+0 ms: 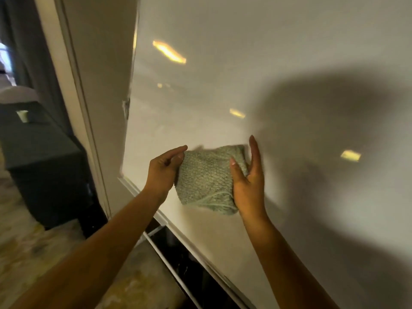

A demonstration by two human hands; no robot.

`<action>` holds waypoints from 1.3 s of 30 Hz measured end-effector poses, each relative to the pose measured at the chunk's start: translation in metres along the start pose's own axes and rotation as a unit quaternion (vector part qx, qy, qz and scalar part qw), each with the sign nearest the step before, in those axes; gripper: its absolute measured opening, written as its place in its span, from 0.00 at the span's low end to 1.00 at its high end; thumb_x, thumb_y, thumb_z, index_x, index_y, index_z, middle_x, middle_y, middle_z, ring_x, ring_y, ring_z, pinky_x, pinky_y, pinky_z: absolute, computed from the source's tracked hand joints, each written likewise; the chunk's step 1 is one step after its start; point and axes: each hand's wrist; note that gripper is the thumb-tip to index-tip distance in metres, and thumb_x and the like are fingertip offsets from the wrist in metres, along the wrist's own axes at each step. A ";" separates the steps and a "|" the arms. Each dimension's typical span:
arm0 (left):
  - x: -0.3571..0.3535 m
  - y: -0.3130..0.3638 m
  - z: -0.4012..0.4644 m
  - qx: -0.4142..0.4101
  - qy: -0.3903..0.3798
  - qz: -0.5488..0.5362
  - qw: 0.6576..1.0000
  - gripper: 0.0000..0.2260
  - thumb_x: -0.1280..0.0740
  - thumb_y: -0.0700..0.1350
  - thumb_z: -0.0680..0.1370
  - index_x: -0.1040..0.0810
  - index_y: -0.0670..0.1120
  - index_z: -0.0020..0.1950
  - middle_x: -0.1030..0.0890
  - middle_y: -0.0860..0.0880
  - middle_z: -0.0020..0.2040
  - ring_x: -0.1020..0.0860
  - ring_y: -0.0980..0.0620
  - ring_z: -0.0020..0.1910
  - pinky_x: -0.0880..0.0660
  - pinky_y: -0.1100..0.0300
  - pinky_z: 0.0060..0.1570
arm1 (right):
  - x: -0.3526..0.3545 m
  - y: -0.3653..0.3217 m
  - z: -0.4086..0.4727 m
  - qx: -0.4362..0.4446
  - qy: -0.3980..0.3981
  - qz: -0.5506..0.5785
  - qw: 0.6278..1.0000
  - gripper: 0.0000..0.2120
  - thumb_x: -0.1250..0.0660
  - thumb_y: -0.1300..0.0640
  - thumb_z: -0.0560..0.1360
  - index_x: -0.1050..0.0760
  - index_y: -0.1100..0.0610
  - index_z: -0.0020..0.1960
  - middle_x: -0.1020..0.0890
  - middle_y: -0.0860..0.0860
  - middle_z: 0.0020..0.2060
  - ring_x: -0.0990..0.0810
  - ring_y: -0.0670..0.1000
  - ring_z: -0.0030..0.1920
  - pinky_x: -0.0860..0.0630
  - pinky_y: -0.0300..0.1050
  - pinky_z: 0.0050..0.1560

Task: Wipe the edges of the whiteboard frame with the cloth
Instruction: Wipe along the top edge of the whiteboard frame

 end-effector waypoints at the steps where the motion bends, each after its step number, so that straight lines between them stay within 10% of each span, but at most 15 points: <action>1: 0.006 0.002 0.011 0.002 0.002 -0.009 1.000 0.11 0.34 0.39 0.84 0.17 0.48 0.64 0.14 0.55 0.55 0.15 0.63 0.50 0.19 0.67 0.52 | -0.010 -0.001 0.008 -0.011 0.003 0.006 1.000 0.32 0.33 0.55 0.79 0.42 0.41 0.78 0.36 0.19 0.64 0.33 0.26 0.65 0.29 0.25 0.57; 8: 0.073 0.007 0.113 -0.019 -0.026 -0.016 0.999 0.10 0.34 0.39 0.85 0.16 0.49 0.62 0.14 0.51 0.57 0.17 0.50 0.59 0.20 0.52 0.64 | -0.119 -0.006 0.059 -0.190 0.005 0.132 0.973 0.22 0.22 0.56 0.69 0.21 0.56 0.61 0.14 0.48 0.51 0.15 0.49 0.50 0.18 0.44 0.46; 14: 0.117 0.014 0.177 -0.062 -0.076 0.016 0.995 0.11 0.33 0.40 0.84 0.15 0.52 0.61 0.14 0.59 0.54 0.17 0.63 0.54 0.21 0.53 0.66 | -0.181 -0.014 0.080 -0.283 0.026 0.142 0.948 0.20 0.25 0.49 0.71 0.20 0.58 0.59 0.14 0.54 0.51 0.14 0.57 0.49 0.17 0.48 0.43; 20: 0.121 0.018 0.237 -0.102 -0.106 0.041 0.988 0.18 0.33 0.47 0.84 0.24 0.53 0.75 0.15 0.59 0.49 0.16 0.66 0.46 0.19 0.68 0.50 | -0.196 -0.029 0.129 -0.240 0.094 0.164 0.952 0.16 0.27 0.50 0.74 0.19 0.59 0.57 0.14 0.56 0.50 0.14 0.58 0.49 0.18 0.49 0.44; 27: 0.109 0.003 0.319 -0.215 -0.082 0.095 0.968 0.25 0.43 0.61 0.86 0.38 0.57 0.82 0.32 0.54 0.80 0.33 0.55 0.77 0.35 0.52 0.76 | -0.199 -0.067 0.229 -0.110 0.188 0.184 0.959 0.15 0.31 0.59 0.77 0.22 0.66 0.62 0.16 0.62 0.55 0.17 0.61 0.55 0.20 0.57 0.57; 39: 0.107 -0.027 0.456 -0.550 -0.071 0.445 0.703 0.39 0.47 0.73 0.81 0.46 0.54 0.86 0.54 0.47 0.87 0.56 0.42 0.86 0.54 0.33 0.81 | -0.261 -0.123 0.352 0.028 0.330 0.154 0.931 0.13 0.36 0.60 0.80 0.23 0.57 0.63 0.17 0.55 0.55 0.17 0.56 0.54 0.19 0.51 0.55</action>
Point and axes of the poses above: each hand's wrist, its own z-axis towards the middle knuckle, its own x-axis out of the back of the hand, y = z × x
